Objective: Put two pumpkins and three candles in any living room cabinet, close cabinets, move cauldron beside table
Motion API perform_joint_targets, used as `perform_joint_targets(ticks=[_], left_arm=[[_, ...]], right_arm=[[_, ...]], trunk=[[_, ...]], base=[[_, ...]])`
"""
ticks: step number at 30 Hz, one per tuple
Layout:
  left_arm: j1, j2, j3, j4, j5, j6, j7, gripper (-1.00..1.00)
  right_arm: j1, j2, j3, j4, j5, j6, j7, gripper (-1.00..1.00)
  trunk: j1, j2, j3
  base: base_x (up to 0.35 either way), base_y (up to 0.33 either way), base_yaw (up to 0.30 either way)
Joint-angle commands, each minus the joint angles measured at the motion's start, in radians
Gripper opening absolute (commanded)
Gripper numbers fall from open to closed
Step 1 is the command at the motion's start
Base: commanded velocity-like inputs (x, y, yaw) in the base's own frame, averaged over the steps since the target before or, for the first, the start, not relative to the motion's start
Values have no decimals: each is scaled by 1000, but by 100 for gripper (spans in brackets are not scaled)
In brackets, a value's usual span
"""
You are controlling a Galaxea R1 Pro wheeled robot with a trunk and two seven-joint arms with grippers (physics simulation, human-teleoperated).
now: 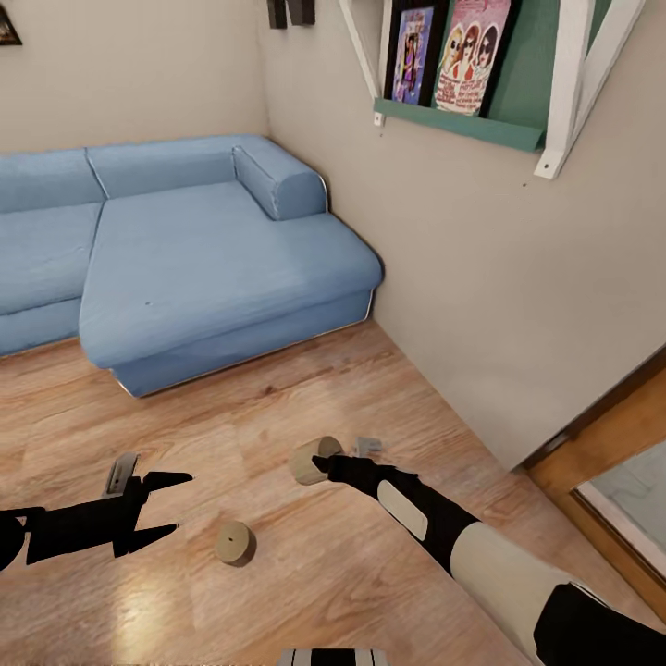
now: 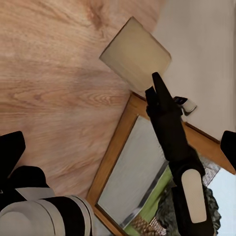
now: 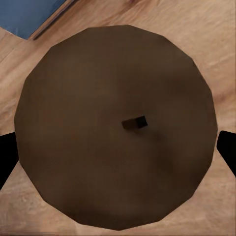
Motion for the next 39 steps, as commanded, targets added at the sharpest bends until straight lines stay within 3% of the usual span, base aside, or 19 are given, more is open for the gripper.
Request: perform_joint_targets(ticks=[1,10,15,17,22,23,25,27,30,31,33,35,36,39], left_arm=[[-1,0,1,0,8,2,10,100],[-1,0,2,7,-4,2,14,100],[-1,1,2,15,-14,1,19,100],[-1,0,4,35,-45,1,19,100],[-6,-5,3,100,-191,-1,14,100],[-7,-6,3,102,-204,-1,14,100],[-13,-11,2,113,-273,-3,16,100],[-18,-18,2,135,-373,-6,14,100],[-20,-53,1,162,-501,-14,13,100],[-28,-82,0,194,-583,-22,11,100],[-57,-123,-2,245,-709,-35,-15,100],[-86,-165,-7,306,-862,-53,-89,100],[-102,-193,-16,345,-1000,-81,-171,100],[-118,-245,-45,383,-1280,-175,-356,100]], right_arm=[[-1,-2,1,-1,-7,18,23,-100],[-1,-7,-12,-2,-46,110,271,-100],[-1,-8,-13,-4,-63,100,304,-100],[-1,-9,-13,-4,-64,96,310,-100],[-1,-9,-13,-4,-66,75,335,-100],[-1,-9,-13,-4,-66,69,339,-100],[-1,-10,-13,-4,-67,46,364,-100],[-1,-10,-14,-5,-68,35,394,-100],[-1,-10,-16,-10,-69,32,410,-100],[-1,-10,-16,-10,-69,29,413,-100],[0,-10,-30,-10,-70,25,417,-100],[0,-10,-55,-11,-72,15,425,-100],[0,-10,-67,-12,-72,10,431,-100],[0,-10,-77,-14,-72,5,438,-100]], trunk=[[0,0,0],[0,0,4],[0,0,4],[0,0,4],[0,0,4],[0,0,4],[0,0,4],[0,0,4],[0,0,4],[0,0,4],[0,0,4],[0,0,4],[0,0,4],[0,0,4]], base=[[0,0,230],[0,0,163],[0,0,9],[0,0,2],[0,0,0],[0,0,0],[0,0,0],[0,0,0],[0,0,0],[0,0,0],[0,0,0],[0,0,0],[0,0,0],[0,0,0]])
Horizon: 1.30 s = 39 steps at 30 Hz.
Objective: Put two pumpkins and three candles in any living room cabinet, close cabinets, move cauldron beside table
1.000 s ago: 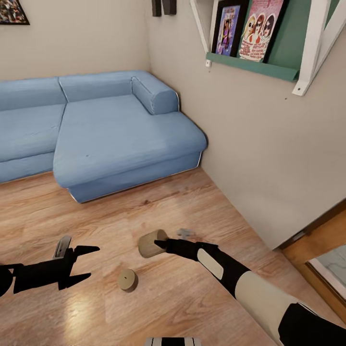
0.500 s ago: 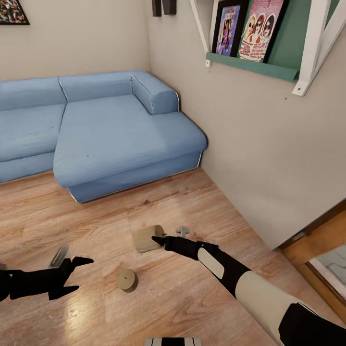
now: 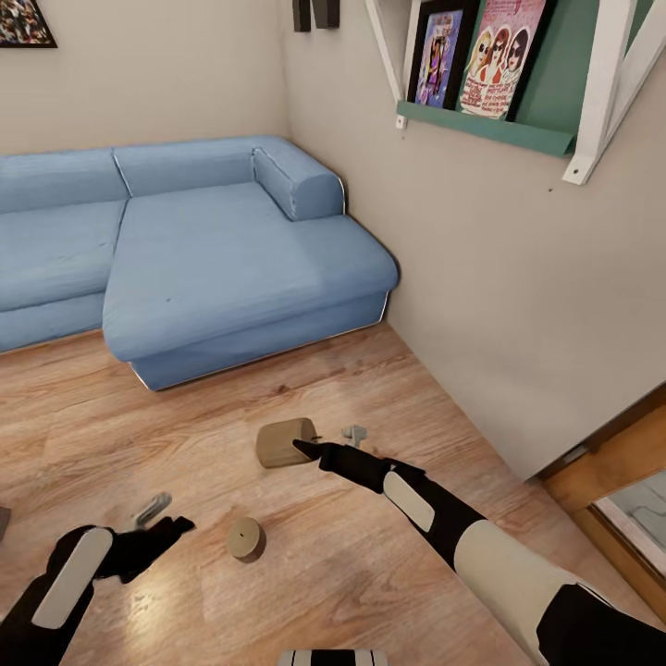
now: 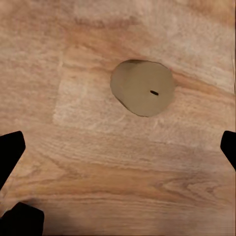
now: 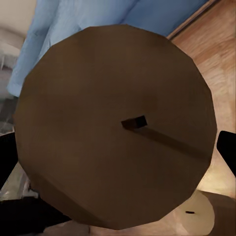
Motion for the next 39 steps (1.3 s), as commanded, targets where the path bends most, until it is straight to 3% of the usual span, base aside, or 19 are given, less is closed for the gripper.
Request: perform_joint_targets(ticks=[1,3,6,10,17,22,30,35,39], left_arm=[[-2,-14,-5,7,-69,-29,-47,100],[-6,-34,-11,34,-171,-68,-118,100],[-24,-61,-14,80,-239,-99,-159,100],[-33,-71,-20,108,-253,-137,-168,100],[-36,-111,-85,117,-258,-155,-170,100],[-37,-134,-93,117,-258,-155,-170,100],[-38,-141,-120,113,-256,-155,-171,100],[-37,-170,-142,105,-257,-154,-173,100],[-37,-172,-143,104,-258,-154,-173,100]], right_arm=[[-1,0,1,0,-11,5,7,-100],[-1,0,0,0,-11,5,32,-100],[-1,0,-1,0,-10,5,87,-100],[-1,0,-1,0,-7,4,107,-100],[-1,0,-1,0,-2,4,112,-100],[-1,1,-1,0,-1,5,110,-100],[-1,1,0,0,1,5,105,-100],[-1,1,1,0,1,6,102,-100],[-1,1,1,1,2,6,101,-100]], trunk=[[0,0,-1],[0,0,-1],[0,0,-1],[0,0,-1],[0,0,-1],[0,0,-1],[0,0,-1],[0,0,-1],[0,0,-1]], base=[[0,0,0],[0,0,0],[0,0,0],[0,0,0],[0,0,0],[0,0,0],[0,0,0],[0,0,0],[1,0,0]])
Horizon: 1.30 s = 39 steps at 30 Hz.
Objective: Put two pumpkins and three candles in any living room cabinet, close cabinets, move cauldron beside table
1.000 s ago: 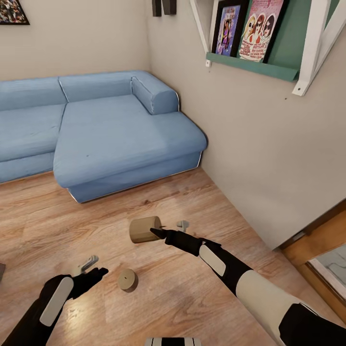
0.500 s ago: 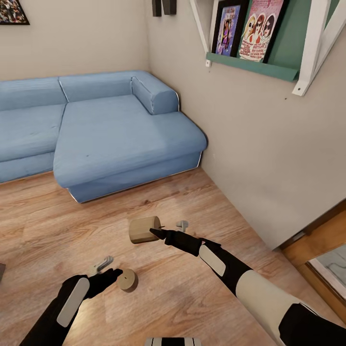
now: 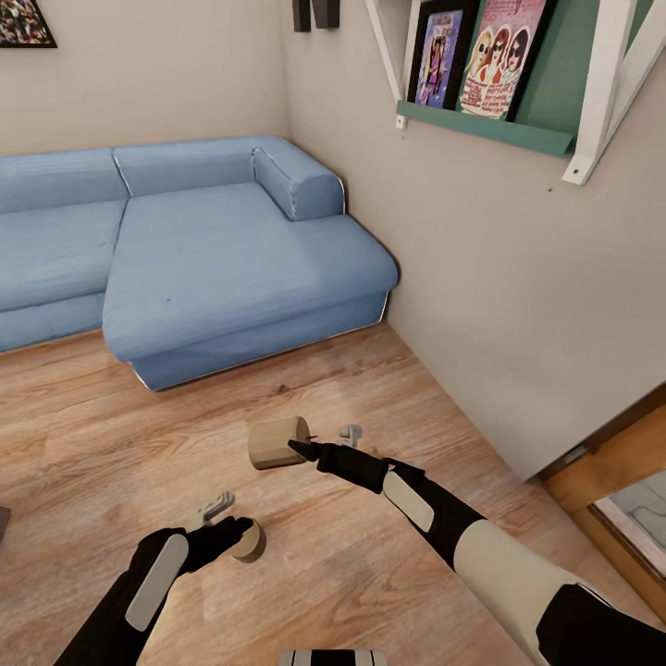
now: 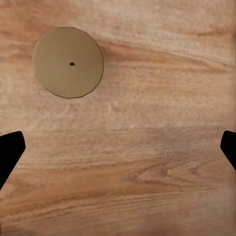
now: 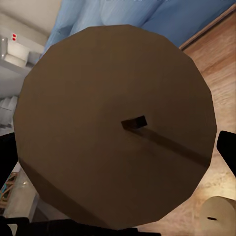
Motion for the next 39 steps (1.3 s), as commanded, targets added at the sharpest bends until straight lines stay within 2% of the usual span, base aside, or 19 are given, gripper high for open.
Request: perform_joint_targets(ticks=[1,13,32,39], left_arm=[[0,1,-3,-1,9,1,10,100],[0,10,2,-2,7,0,11,100],[-1,15,10,-2,7,-3,19,100],[0,15,11,4,7,-42,26,100]], right_arm=[[-1,0,2,0,-11,7,1,-100],[-1,-1,2,0,-11,8,0,-100],[-1,6,7,2,-10,9,1,-100],[-1,7,8,2,-11,9,1,-100]], trunk=[[0,0,-1],[0,0,-1],[0,0,-1],[27,-49,-23]], base=[[62,0,0],[147,0,0],[9,-9,0],[0,0,0]])
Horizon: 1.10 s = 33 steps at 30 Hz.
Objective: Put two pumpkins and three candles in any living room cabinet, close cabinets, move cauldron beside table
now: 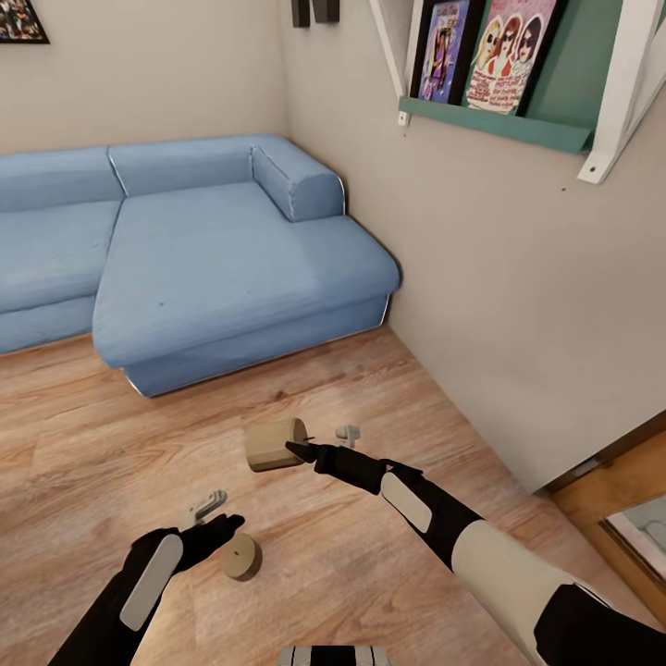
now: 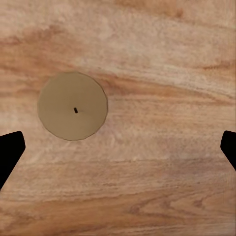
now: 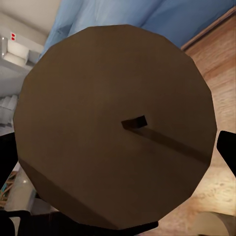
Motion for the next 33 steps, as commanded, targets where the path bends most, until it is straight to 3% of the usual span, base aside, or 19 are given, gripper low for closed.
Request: perform_joint_targets(ticks=[1,9,13,23,27,33], left_arm=[[0,1,-3,0,11,-1,10,100],[-1,-1,-3,5,11,-20,10,100],[0,-1,-4,6,11,-29,10,100],[-1,-1,-3,6,9,-34,24,100],[-1,-2,-3,4,10,-42,87,100],[0,-2,-3,6,11,-82,104,100]], right_arm=[[-1,0,2,0,-12,7,2,-100],[-1,-1,2,-2,-11,4,8,-100],[-1,-4,1,2,-13,-36,-1,-100],[-1,-8,4,2,-10,-52,-20,-100],[-1,-8,4,-1,-10,-54,9,-100],[-1,-9,4,-1,-10,-55,96,-100]], trunk=[[4,-8,-4],[4,-8,-4],[4,-8,-4],[42,-78,-35],[57,-106,-48],[80,-148,-67]], base=[[0,0,0],[0,0,0],[0,0,0],[0,0,0],[0,0,0],[0,0,0]])
